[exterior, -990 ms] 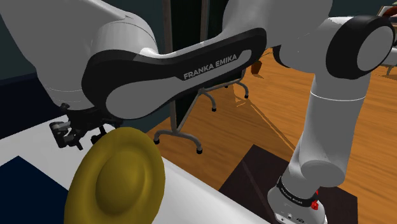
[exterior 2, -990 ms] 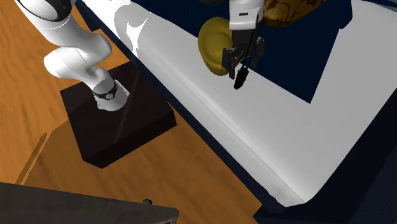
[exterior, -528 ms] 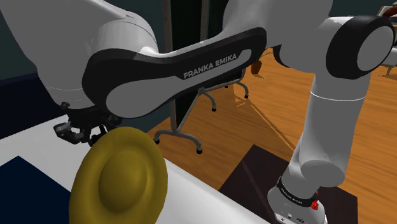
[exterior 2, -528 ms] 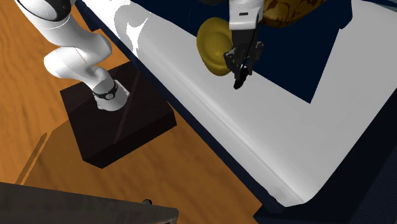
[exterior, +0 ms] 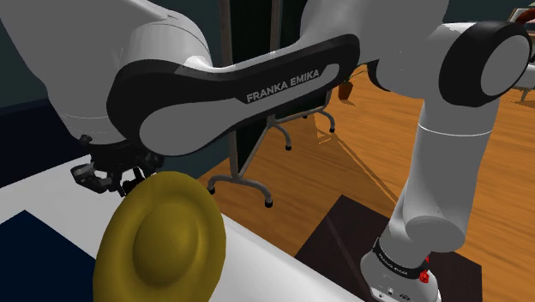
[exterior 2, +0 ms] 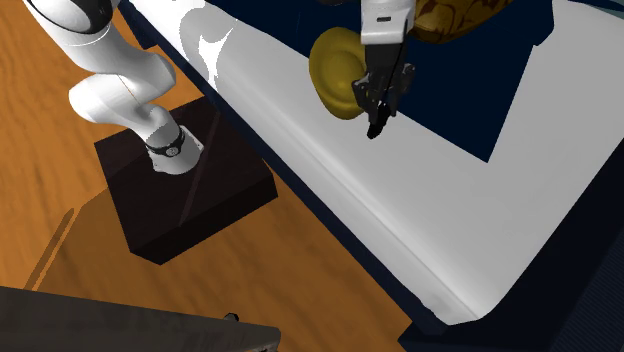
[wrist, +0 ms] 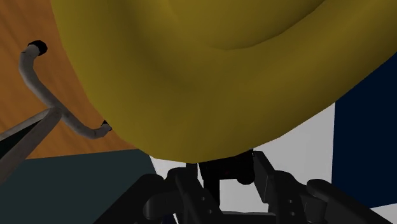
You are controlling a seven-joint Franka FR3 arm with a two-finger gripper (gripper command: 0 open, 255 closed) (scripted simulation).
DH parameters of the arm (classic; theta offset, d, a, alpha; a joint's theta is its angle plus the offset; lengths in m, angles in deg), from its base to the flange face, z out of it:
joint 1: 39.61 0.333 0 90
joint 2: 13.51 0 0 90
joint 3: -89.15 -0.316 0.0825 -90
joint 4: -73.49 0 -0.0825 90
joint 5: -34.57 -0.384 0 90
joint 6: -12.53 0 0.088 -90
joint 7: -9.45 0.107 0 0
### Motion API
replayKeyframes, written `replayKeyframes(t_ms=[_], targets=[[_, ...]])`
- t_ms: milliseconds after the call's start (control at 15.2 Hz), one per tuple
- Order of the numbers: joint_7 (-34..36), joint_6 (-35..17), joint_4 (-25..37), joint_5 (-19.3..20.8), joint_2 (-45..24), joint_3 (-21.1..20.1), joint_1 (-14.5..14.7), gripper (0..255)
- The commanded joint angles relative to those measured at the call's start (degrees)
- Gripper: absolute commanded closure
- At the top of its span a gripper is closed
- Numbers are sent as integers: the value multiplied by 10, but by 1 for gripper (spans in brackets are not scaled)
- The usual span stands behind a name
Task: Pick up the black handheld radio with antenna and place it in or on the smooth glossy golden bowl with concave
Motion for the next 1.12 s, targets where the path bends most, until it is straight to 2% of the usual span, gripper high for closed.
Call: replayKeyframes(t_ms=[0, 594, 1056], targets=[[-4, 13, 12, -2, 0, -1, 2, 255], [-23, 82, 91, 0, -10, -4, 17, 255], [-34, 144, 168, 13, -30, -5, 39, 255]])
